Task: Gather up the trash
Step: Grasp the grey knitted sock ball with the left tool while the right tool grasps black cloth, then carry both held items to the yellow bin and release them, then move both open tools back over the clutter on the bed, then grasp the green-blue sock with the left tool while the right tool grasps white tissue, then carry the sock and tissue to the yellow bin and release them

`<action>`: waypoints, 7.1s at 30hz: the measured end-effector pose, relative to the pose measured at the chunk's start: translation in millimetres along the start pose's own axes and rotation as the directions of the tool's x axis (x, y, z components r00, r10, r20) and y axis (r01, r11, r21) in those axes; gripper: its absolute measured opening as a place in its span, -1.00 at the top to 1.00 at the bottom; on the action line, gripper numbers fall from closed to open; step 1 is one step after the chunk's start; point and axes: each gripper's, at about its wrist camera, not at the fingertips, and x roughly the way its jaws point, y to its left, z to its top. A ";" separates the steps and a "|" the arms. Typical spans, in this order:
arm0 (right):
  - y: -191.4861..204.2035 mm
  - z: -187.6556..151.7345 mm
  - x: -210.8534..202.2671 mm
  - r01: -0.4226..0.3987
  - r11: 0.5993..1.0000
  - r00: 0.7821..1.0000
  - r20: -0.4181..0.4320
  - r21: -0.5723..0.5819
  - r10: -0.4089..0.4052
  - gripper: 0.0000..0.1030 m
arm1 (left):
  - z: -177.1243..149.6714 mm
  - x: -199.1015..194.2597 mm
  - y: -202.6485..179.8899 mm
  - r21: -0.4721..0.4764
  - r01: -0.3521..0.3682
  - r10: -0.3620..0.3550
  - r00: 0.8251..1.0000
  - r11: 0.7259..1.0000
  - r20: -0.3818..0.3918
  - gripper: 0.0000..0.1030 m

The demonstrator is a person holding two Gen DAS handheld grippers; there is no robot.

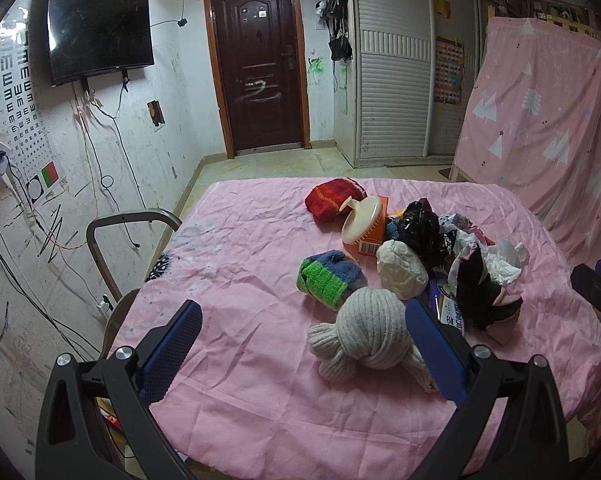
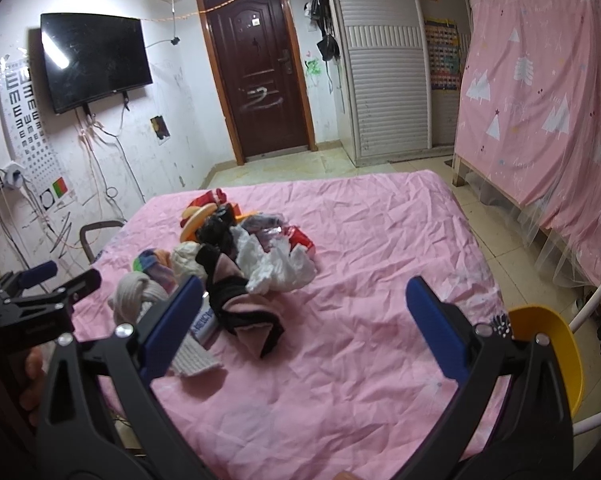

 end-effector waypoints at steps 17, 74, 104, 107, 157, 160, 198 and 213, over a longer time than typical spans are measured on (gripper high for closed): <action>0.3 -9.7 38.2 -0.136 0.991 0.986 -0.101 0.005 0.135 -0.89 | -10.0 38.8 -22.0 0.020 0.228 -0.224 0.967 0.973 -0.122 -0.79; -36.4 46.3 -24.3 -0.265 0.964 0.952 0.157 -0.021 0.265 0.62 | 32.3 -30.4 -101.2 0.065 0.374 -0.378 0.924 0.925 0.063 0.09; -272.7 -11.6 -64.8 0.175 0.914 0.974 0.073 0.366 -0.216 0.18 | 11.2 -5.3 -387.3 0.296 0.612 -0.582 0.790 0.734 -0.191 -0.13; -276.9 -14.0 -68.5 0.174 0.909 0.972 0.081 0.379 -0.220 0.17 | 7.4 -8.1 -389.1 0.305 0.614 -0.585 0.788 0.728 -0.191 -0.22; -5.5 13.9 87.6 -0.128 0.992 0.973 -0.191 0.018 0.129 -0.56 | 52.4 54.4 -34.7 0.007 0.181 -0.180 0.983 0.984 -0.046 -0.45; 0.6 14.3 95.9 -0.130 0.991 0.970 -0.208 0.005 0.129 -0.60 | 44.8 68.9 -20.8 -0.012 0.174 -0.174 0.981 0.985 -0.085 -0.48; 4.4 12.4 78.4 -0.138 0.990 0.980 -0.151 -0.031 0.132 0.42 | 35.4 62.9 -11.2 -0.046 0.127 -0.132 0.986 0.991 -0.103 0.46; -90.8 21.6 5.8 -0.009 0.996 1.000 -0.001 0.084 0.009 0.42 | 48.0 9.5 -116.8 0.085 0.304 -0.301 0.952 0.949 -0.047 0.46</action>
